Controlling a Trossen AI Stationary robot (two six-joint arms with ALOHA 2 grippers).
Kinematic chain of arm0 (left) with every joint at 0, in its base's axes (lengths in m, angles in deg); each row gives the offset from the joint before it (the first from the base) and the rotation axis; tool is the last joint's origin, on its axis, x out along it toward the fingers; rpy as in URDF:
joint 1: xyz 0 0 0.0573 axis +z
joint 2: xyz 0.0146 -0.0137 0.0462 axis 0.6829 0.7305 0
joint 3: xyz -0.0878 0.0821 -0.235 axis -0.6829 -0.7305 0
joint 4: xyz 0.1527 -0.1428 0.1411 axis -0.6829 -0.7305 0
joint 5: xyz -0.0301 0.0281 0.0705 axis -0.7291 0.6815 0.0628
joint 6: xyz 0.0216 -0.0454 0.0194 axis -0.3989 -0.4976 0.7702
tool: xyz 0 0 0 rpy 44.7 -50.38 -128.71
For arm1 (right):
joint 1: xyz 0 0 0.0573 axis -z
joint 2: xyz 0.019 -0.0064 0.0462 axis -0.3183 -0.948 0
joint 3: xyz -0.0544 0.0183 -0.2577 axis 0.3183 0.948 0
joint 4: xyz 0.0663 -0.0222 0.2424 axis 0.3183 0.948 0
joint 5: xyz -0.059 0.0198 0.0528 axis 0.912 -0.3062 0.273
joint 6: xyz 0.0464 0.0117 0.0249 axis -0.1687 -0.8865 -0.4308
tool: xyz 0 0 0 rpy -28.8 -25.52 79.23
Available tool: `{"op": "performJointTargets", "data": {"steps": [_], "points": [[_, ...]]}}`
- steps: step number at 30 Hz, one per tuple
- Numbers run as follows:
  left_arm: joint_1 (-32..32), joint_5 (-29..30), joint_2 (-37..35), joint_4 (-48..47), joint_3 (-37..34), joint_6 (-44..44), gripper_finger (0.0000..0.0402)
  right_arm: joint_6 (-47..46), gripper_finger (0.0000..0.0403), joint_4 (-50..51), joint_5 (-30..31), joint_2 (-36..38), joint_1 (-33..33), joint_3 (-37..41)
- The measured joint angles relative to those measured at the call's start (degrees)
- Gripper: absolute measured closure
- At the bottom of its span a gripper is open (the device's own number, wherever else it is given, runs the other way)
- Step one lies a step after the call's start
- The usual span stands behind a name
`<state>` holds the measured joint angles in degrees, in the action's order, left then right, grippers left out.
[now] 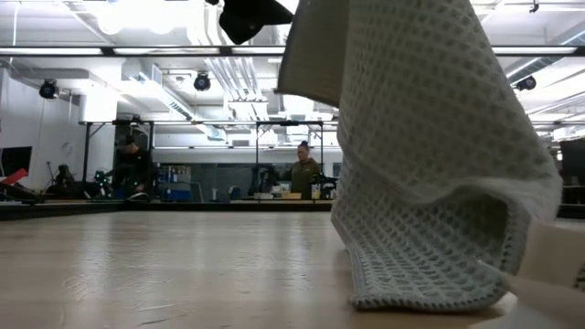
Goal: Fold microfiber towels
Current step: Prepare the microfiber cloth on the table
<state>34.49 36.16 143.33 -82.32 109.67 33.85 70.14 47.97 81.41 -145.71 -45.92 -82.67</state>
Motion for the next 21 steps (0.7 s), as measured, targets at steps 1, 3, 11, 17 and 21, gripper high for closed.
{"op": "performJointTargets", "data": {"steps": [1,3,11,17,21], "points": [[0.00,0.39,0.00,0.21,0.00,0.00,0.0213,0.45,0.0394,-0.26,0.01,0.00,0.01,-0.13],[0.00,0.43,0.00,0.72,0.01,0.02,0.0213,1.76,0.0394,-0.64,0.02,0.00,0.01,-0.39],[0.00,0.41,0.00,1.22,0.00,-0.07,0.0213,5.98,0.0394,-1.38,0.08,-0.07,0.30,-2.17],[-0.03,0.41,0.00,1.19,0.01,-0.14,0.0213,9.17,0.0394,-1.56,0.21,-0.07,0.81,-3.61],[-0.04,0.41,0.00,1.29,-0.27,-0.19,0.0213,11.13,0.0394,-1.79,0.25,-0.07,1.11,-4.43]]}}
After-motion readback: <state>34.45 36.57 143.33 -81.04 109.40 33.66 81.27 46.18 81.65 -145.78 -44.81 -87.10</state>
